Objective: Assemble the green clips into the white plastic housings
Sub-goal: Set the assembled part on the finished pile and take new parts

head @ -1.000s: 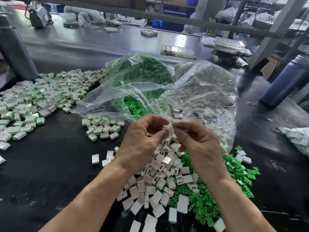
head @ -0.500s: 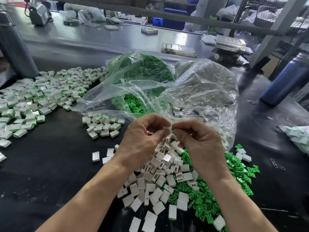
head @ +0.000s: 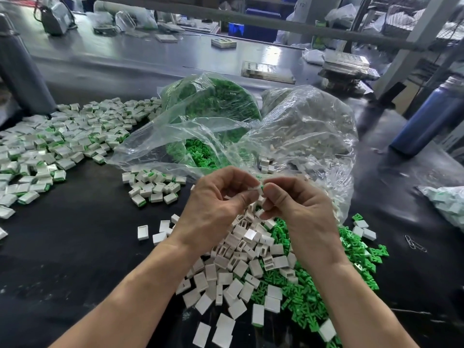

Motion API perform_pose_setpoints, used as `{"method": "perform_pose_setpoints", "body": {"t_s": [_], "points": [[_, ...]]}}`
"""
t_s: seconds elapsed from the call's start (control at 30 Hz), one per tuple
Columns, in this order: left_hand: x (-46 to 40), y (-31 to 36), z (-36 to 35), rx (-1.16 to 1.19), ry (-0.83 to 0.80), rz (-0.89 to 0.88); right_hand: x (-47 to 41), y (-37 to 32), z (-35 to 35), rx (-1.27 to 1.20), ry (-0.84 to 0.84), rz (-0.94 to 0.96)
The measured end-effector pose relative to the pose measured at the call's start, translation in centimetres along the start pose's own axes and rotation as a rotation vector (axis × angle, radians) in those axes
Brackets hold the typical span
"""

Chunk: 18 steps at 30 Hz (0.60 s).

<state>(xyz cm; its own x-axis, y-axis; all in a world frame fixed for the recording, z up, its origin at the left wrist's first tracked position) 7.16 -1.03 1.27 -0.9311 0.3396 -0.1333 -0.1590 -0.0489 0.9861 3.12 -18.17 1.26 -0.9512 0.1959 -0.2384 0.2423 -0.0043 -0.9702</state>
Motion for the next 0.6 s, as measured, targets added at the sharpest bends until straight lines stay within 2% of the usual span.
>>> {"method": "perform_pose_setpoints", "body": {"t_s": [0.37,0.47,0.6], "points": [[0.0,-0.4,-0.2,-0.031,0.030,0.051,0.3,0.4,-0.7,0.199,-0.022,0.074],[0.0,-0.3,-0.4,-0.011,0.070,0.047,0.5,0.3,-0.9,0.084,0.007,0.037],[-0.1,-0.1,-0.9,0.147,0.106,0.075,0.6,0.0,-1.5,-0.020,0.102,0.062]]}}
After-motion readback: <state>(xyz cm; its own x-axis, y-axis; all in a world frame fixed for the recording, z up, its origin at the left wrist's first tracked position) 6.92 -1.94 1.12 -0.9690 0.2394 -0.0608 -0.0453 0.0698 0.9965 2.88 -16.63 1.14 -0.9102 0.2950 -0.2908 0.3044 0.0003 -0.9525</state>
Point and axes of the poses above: each hand's wrist, its own x-axis away from the middle knuckle, its own z-axis out of the back of the hand, y = z × x, the point moved 1 cm from there along -x, towards the middle knuckle, and after that the axes turned 5 degrees about z, right-handed, at the moved point
